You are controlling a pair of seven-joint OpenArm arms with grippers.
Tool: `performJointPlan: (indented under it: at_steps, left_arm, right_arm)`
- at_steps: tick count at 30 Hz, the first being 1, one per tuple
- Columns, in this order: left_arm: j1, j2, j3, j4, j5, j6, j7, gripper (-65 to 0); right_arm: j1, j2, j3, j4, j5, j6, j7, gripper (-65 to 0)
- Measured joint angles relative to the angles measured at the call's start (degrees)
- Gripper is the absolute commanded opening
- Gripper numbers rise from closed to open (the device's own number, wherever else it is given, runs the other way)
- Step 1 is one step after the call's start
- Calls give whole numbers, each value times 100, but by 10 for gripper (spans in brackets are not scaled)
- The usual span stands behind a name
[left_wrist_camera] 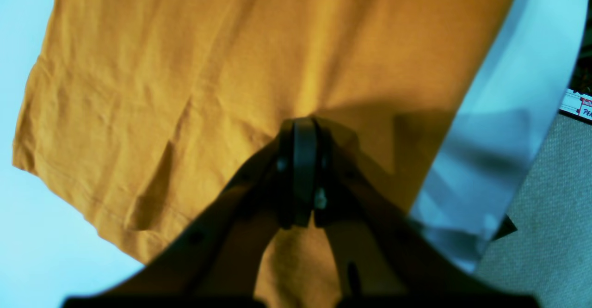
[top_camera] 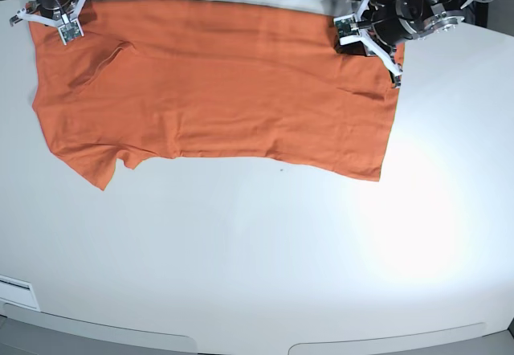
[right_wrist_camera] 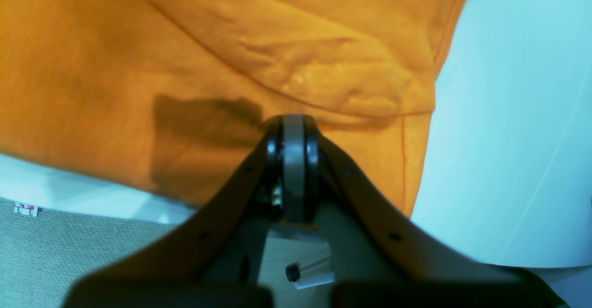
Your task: Fold the T-shirt properly
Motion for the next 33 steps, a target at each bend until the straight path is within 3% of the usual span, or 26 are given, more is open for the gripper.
performJointPlan:
  at_steps: [6,9,14,20,22,25,28,33]
  left_arm:
    - [17,0,28,212,-42,-83,264,-650]
    - [33,0,39,269,-57,201,321,-650]
    - [33,-4,37,376,509,553,431,-650]
    - [33,-4,37,562,590,1097,452,-650]
    - [50,-2,39,675,734,1447,457,-650]
    - [31,-2,24,839,940,2470,450,-650]
    - [-35,31,-365,855,238,2916,437,-650]
    - [-68,529,-2020,352,-1768,2710,-15,-650]
  right_arm:
    - [4,-2,0,-4,-216,0,48,-650]
    - [7,0,0,-4,-509,11,52,-650]
    - [-20,-7,-2,140,-844,-446,-125,-632]
    - [-7,-2,-2,841,-1241,-590,7,-631]
    - [-13,-4,-7,957,-1412,-699,160,-631]
    - [-9,2,-7,1025,-1720,-1014,431,-631]
    - [-2,0,-7,1025,-1770,-1032,431,-631]
    - [-2,-4,-7,1025,-1755,-1034,387,-630]
